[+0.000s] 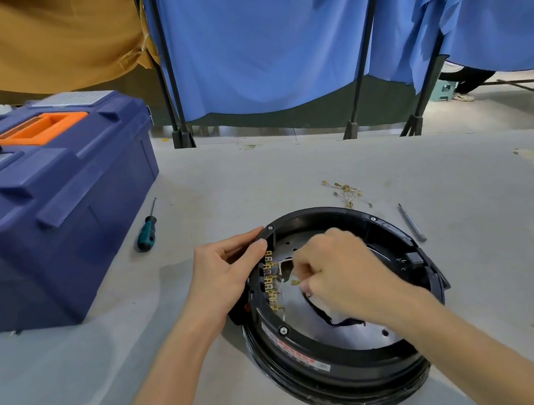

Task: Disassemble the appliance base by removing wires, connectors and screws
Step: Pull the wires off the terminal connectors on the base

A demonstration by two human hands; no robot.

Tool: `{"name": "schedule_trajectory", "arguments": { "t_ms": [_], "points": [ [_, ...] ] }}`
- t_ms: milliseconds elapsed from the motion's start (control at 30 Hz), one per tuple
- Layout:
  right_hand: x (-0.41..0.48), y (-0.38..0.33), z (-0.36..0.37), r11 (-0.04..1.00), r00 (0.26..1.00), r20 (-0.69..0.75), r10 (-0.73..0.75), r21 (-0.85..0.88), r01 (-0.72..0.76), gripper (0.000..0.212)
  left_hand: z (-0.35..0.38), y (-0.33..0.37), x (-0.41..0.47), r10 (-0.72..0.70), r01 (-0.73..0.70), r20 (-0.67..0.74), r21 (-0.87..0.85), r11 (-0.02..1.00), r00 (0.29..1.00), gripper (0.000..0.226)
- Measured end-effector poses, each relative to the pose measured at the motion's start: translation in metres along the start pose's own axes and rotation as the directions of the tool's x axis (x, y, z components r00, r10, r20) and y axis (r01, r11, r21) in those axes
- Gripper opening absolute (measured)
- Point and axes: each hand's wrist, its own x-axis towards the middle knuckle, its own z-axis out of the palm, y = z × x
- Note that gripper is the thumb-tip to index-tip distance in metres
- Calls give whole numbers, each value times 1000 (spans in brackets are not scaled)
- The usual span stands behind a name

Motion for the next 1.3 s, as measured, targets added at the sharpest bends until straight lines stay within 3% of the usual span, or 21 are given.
{"name": "schedule_trajectory", "arguments": {
  "t_ms": [167, 267, 333, 433, 533, 633, 1067, 1300],
  "points": [
    [-15, -5, 1, 996, 996, -6, -88, 1, 88, 31, 0, -1, 0, 15, -15, -2, 6, 1000, 1000, 19],
    [-18, -8, -4, 990, 976, -166, -139, -8, 140, 20, -1, -2, 0, 7, -6, -7, 18, 1000, 1000, 17],
    [-21, -4, -8, 980, 917, -351, -191, -8, 201, 16, -3, -2, 1, 1, -1, -3, 31, 1000, 1000, 17],
    [-29, 5, -15, 965, 846, -528, -75, 174, 195, 18, -2, -2, 2, -18, 18, -8, 36, 999, 1000, 16],
    [-26, 16, -25, 874, 887, -430, 168, 481, 68, 26, -1, -1, 2, -31, 31, -20, 21, 999, 999, 17],
    [-22, 25, -32, 770, 919, -304, 251, 638, 1, 27, 0, 0, 0, -24, 24, -19, 22, 999, 1000, 20],
    [-12, 43, -55, 623, 874, -364, 323, 777, 93, 16, 0, 1, -1, -41, 42, -26, 29, 999, 999, 17],
    [-9, 47, -51, 621, 883, -347, 317, 780, 83, 17, 0, 1, 0, -30, 30, -22, 28, 999, 999, 18]
  ]
}}
